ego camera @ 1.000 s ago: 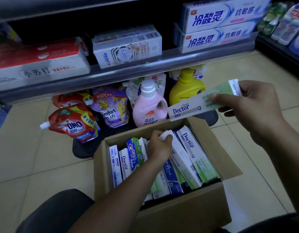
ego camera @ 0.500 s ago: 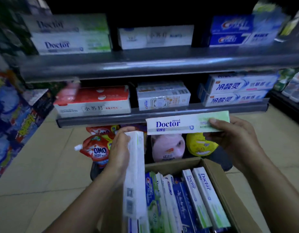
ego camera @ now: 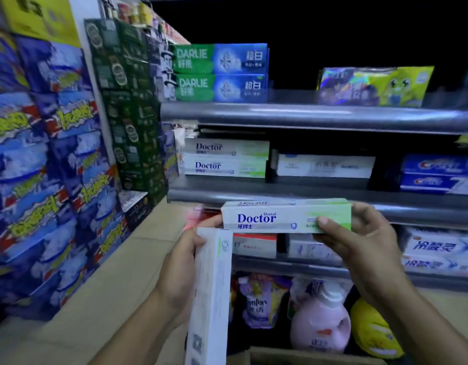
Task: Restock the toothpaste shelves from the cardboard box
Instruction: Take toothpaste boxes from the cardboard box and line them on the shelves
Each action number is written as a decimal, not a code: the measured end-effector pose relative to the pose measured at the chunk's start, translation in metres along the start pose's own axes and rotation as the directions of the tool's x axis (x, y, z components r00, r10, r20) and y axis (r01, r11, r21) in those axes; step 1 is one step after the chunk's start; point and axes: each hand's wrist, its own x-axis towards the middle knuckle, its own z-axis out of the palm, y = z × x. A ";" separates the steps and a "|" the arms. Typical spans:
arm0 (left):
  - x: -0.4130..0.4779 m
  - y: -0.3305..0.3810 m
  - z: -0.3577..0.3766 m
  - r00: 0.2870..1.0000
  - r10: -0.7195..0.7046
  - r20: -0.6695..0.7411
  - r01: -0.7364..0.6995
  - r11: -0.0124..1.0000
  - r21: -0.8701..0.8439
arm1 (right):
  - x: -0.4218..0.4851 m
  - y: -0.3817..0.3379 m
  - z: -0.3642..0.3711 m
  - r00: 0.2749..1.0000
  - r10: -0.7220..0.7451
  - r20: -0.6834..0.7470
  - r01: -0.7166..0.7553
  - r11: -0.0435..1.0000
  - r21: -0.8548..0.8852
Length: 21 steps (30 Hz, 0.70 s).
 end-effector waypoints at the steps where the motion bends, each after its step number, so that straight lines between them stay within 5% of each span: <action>1: 0.001 0.011 -0.005 0.999 0.033 -0.024 -0.032 0.999 0.026 | 0.004 -0.002 0.011 0.999 -0.036 -0.007 0.035 0.998 -0.055; 6: 0.017 0.062 -0.030 0.993 0.115 -0.040 -0.109 0.986 0.122 | 0.037 -0.015 0.053 0.987 -0.161 0.014 0.154 0.918 -0.366; 12: 0.056 0.107 -0.048 0.975 0.119 -0.187 -0.064 0.959 0.277 | 0.080 -0.023 0.097 0.962 -0.273 -0.008 0.233 0.833 -0.502; 21: 0.082 0.117 -0.074 0.913 -0.016 -0.408 0.220 0.861 0.458 | 0.098 -0.012 0.128 0.973 -0.196 0.118 0.218 0.642 -0.735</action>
